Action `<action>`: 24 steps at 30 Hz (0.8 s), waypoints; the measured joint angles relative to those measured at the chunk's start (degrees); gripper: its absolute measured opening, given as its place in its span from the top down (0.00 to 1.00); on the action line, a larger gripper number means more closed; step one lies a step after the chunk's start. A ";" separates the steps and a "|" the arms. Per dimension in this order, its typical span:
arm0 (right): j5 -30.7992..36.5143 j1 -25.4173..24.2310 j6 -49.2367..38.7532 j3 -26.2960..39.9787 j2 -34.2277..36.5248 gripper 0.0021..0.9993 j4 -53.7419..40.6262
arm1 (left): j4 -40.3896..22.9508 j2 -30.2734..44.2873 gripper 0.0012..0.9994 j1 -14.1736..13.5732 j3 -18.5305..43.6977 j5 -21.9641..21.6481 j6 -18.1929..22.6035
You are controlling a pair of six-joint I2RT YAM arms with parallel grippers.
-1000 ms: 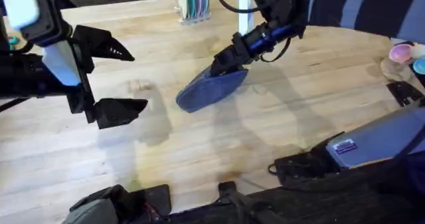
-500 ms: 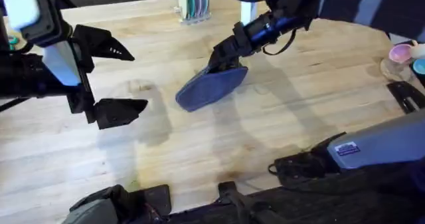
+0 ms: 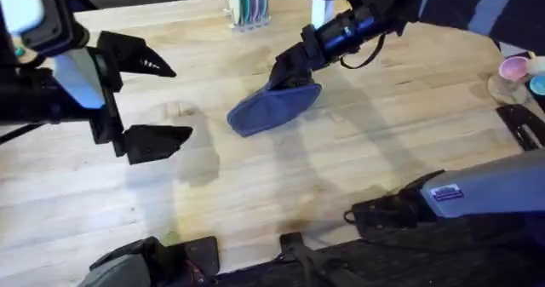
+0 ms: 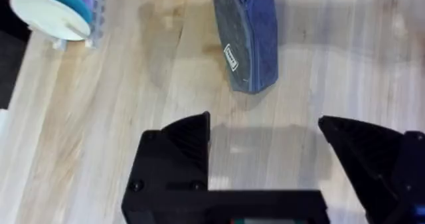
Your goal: Unzip the bag, pick up the pens from the table one at a time and place them inside, then zip the bag closed.
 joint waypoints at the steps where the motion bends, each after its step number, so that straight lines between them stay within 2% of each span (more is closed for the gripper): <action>1: 0.00 0.00 0.05 0.02 0.00 0.97 0.00 | 0.00 0.69 0.00 -0.40 0.00 0.22 0.00; 7: 0.00 0.00 0.13 0.09 0.00 0.97 0.03 | 1.06 7.58 0.00 -4.51 0.00 2.60 0.00; 13: 0.00 0.00 0.15 0.15 0.00 0.97 0.03 | 5.91 14.36 0.00 -9.94 0.00 5.44 -0.01; 18: 0.00 0.00 0.17 0.20 0.00 0.97 0.03 | 8.96 20.24 0.01 -14.22 0.00 6.10 -0.02; 24: 0.00 0.00 0.17 0.20 0.00 0.97 0.05 | 9.86 26.88 0.00 -16.99 0.00 7.71 -0.02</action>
